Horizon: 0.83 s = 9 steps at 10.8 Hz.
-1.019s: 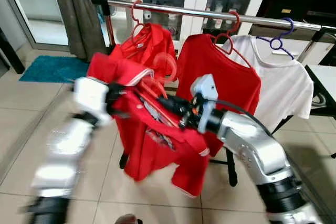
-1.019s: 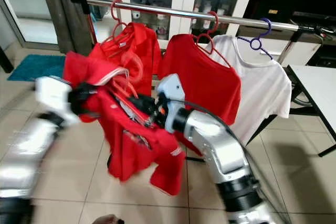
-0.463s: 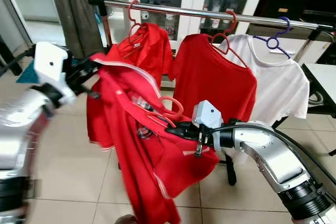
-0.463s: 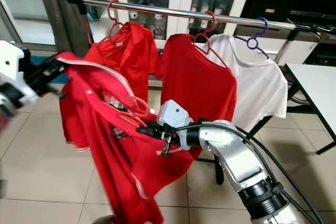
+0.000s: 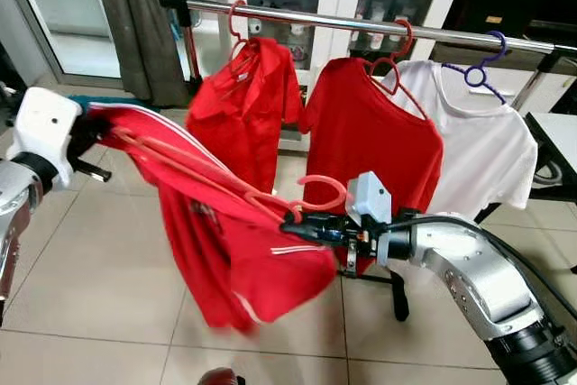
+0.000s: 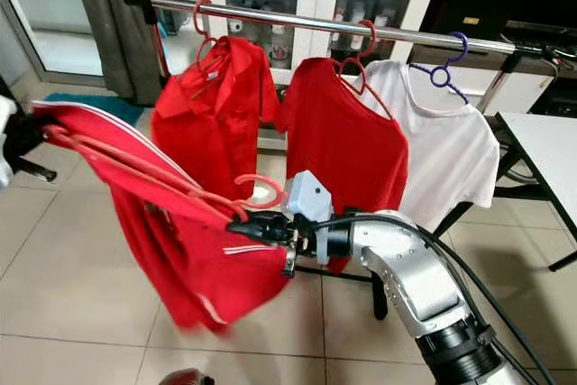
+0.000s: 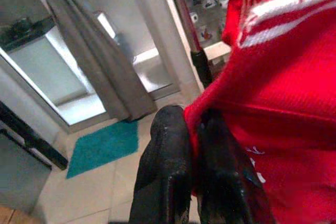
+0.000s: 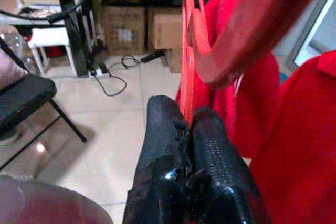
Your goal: Hang hanger
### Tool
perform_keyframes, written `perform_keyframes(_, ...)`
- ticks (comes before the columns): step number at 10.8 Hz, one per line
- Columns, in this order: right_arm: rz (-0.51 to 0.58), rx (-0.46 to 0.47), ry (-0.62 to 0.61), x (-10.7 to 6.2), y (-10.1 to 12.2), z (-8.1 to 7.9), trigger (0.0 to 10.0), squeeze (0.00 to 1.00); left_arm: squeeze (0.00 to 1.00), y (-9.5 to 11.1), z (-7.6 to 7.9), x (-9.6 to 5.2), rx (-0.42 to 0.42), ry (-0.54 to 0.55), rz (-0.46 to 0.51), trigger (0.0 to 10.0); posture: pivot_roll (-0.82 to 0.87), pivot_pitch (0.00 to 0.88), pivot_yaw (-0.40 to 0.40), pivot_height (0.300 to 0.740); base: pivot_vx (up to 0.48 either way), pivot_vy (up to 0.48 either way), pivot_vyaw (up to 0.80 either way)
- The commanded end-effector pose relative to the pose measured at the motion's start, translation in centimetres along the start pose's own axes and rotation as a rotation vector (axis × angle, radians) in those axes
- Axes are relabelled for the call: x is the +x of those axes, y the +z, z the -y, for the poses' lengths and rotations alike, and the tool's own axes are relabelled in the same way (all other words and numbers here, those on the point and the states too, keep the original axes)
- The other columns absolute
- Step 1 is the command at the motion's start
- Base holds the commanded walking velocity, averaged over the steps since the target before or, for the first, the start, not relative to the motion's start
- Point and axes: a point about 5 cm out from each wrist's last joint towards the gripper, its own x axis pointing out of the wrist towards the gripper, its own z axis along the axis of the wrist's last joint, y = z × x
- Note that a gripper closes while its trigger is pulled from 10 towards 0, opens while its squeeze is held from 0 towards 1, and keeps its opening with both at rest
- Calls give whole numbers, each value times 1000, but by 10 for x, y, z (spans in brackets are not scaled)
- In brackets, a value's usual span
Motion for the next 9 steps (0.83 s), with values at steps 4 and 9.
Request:
perform_keyframes(4, 331, 262, -455, 7, 19, 35, 0, 0, 0, 15, 70, 1, -193, -307, 132, 0, 78, 0, 5, 740, 0, 0, 0)
perform_keyframes(9, 143, 283, -826, 0, -15, 45, 10000, 0, 0, -6, 138, -28, -384, -384, 80, 0, 80, 0, -3, 740, 0, 0, 0)
